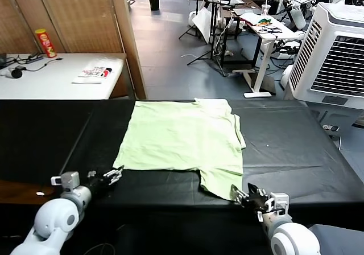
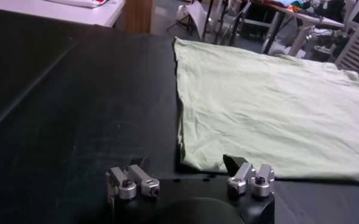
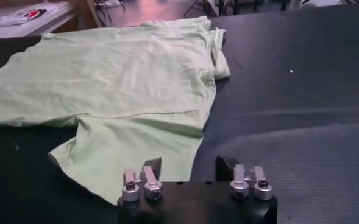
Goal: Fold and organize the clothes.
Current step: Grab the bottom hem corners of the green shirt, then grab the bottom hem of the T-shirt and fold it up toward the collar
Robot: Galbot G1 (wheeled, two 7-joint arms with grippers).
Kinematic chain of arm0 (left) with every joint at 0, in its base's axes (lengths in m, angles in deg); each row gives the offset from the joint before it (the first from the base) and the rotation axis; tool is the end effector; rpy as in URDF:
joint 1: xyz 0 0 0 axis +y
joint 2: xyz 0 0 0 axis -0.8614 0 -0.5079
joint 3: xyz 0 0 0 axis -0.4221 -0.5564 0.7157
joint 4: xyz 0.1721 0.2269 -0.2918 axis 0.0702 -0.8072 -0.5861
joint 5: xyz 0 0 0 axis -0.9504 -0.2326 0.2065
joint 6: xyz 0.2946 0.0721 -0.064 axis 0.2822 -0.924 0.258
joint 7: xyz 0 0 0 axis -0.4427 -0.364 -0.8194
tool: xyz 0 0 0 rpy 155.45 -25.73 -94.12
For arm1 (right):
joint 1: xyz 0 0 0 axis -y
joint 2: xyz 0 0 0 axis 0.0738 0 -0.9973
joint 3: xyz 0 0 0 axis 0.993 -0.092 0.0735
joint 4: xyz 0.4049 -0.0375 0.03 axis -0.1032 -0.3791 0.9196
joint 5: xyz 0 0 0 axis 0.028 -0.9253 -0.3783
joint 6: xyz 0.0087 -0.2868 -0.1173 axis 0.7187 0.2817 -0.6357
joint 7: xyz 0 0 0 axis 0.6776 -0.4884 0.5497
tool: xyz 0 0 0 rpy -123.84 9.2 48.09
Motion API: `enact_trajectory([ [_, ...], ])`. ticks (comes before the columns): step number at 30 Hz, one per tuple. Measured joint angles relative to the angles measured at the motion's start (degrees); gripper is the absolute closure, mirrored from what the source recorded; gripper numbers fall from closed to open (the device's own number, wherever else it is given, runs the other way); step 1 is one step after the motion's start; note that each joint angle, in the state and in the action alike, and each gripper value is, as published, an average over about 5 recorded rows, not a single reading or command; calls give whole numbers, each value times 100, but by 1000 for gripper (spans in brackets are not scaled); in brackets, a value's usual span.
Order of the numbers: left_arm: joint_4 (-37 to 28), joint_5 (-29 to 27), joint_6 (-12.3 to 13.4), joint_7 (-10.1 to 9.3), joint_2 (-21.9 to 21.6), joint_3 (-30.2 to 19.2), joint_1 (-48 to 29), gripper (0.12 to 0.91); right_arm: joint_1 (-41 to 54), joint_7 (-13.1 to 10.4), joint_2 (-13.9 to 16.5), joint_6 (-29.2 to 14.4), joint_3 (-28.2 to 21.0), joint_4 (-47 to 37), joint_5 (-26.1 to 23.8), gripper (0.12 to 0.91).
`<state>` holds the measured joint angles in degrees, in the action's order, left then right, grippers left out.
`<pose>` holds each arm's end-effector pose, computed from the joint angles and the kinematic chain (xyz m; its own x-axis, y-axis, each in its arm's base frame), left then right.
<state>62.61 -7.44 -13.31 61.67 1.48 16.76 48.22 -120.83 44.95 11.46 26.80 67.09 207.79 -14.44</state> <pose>0.2022 0.1747 -0.3239 -0.8309 0.1400 0.5385 0.0551 0.9838 -0.1707 0.1299 -0.0669 -0.3233 -0.7785 -0.1430 0.6111 -0.0881 0.9890 0.1192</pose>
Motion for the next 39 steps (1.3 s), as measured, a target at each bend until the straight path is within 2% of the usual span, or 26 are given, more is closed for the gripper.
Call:
enact_trajectory([
  [3, 15, -7, 21, 12, 7, 0, 11, 868, -47, -6, 13, 1, 26, 57, 2, 903],
  [6, 47, -12, 38, 18, 23, 0, 27, 906, -110, -43, 33, 6, 61, 127, 5, 903],
  [16, 464, -130, 26, -31, 152, 118, 358, 905, -638, -231, 79, 26, 340, 768, -100, 903],
  [24, 1055, -131, -9, -207, 179, 359, 911, 905, -1177, -138, 46, 7, 508, 1274, -342, 903],
  [31, 1454, -202, 253, -183, 381, 547, 1403, 905, -935, 121, 196, -660, 505, 1045, -281, 903],
  [35, 1469, -283, 497, -181, 522, 544, 1353, 905, -590, 248, 323, -1028, 475, 762, -257, 903],
  [39, 1404, -350, 596, -180, 615, 489, 1133, 905, -141, 301, 423, -1336, 382, 370, -186, 903],
])
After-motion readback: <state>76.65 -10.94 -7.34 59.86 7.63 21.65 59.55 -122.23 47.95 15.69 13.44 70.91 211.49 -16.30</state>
